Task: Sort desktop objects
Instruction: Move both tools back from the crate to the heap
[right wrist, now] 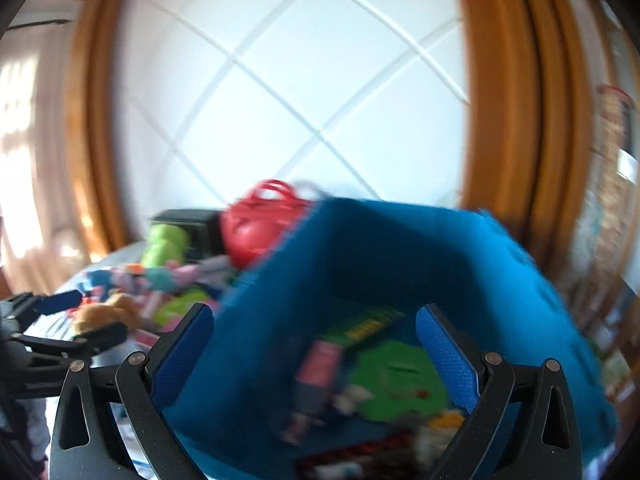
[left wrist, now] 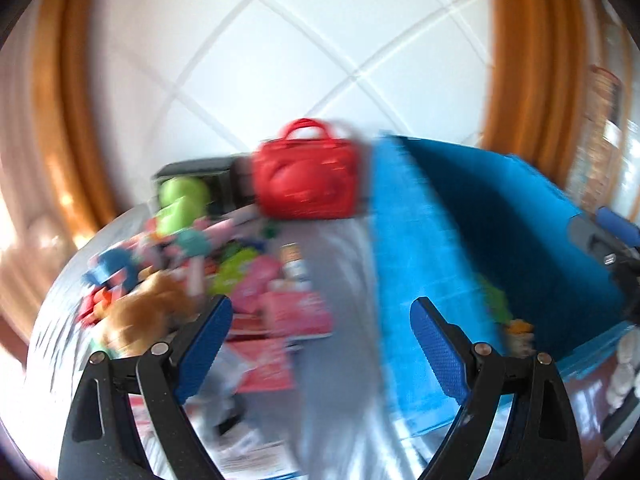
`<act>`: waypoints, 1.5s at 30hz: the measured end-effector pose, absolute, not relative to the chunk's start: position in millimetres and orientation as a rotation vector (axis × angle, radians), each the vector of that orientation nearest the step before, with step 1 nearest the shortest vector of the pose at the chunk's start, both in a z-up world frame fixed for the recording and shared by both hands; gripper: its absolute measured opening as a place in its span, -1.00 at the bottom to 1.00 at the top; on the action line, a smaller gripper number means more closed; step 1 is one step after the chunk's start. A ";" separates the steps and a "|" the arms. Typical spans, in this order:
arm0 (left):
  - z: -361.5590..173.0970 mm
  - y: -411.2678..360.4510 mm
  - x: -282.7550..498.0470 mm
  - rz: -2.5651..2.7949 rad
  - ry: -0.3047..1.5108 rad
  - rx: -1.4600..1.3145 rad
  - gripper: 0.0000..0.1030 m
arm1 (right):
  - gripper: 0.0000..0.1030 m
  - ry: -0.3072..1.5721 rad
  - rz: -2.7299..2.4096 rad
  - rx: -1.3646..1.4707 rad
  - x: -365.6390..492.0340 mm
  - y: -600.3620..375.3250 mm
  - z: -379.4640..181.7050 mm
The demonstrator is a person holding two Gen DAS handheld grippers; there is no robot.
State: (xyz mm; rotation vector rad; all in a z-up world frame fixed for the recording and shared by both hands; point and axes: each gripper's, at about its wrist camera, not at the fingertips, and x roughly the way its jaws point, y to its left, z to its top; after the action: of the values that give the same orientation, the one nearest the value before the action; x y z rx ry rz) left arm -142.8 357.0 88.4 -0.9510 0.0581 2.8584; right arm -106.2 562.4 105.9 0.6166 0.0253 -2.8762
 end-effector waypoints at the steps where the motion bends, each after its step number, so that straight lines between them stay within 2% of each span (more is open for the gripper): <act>1: 84.4 337.5 -141.0 2.891 0.042 -0.967 0.77 | 1.00 0.036 -2.851 0.609 -107.9 548.3 106.3; 12: 25.9 142.1 -118.7 3.161 -0.064 -1.216 0.77 | 1.00 0.130 -2.621 0.656 -122.9 413.2 87.2; 18: -33.1 13.0 -114.4 3.199 -0.217 -1.459 0.77 | 1.00 0.170 -2.561 0.789 -137.4 369.0 56.7; 23: -87.4 -66.2 -121.3 3.176 -0.265 -1.651 0.77 | 1.00 0.173 -2.533 0.968 -152.6 347.2 16.9; 31: -147.8 -111.8 -157.9 3.003 -0.398 -1.761 0.77 | 1.00 0.196 -2.458 1.223 -166.0 315.1 -53.0; 40: -196.2 -108.3 -197.9 2.856 -0.310 -1.886 0.77 | 1.00 0.190 -2.396 1.462 -158.6 313.9 -111.7; 45: -199.4 -117.8 -198.3 2.895 -0.260 -1.869 0.80 | 1.00 0.162 -2.385 1.519 -153.5 317.0 -125.9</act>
State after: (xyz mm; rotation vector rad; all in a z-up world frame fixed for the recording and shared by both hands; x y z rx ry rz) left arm -198.3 -117.8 -199.4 -1.8688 -0.2604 2.8951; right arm -153.5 317.0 -125.9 1.5189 0.1618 -2.3851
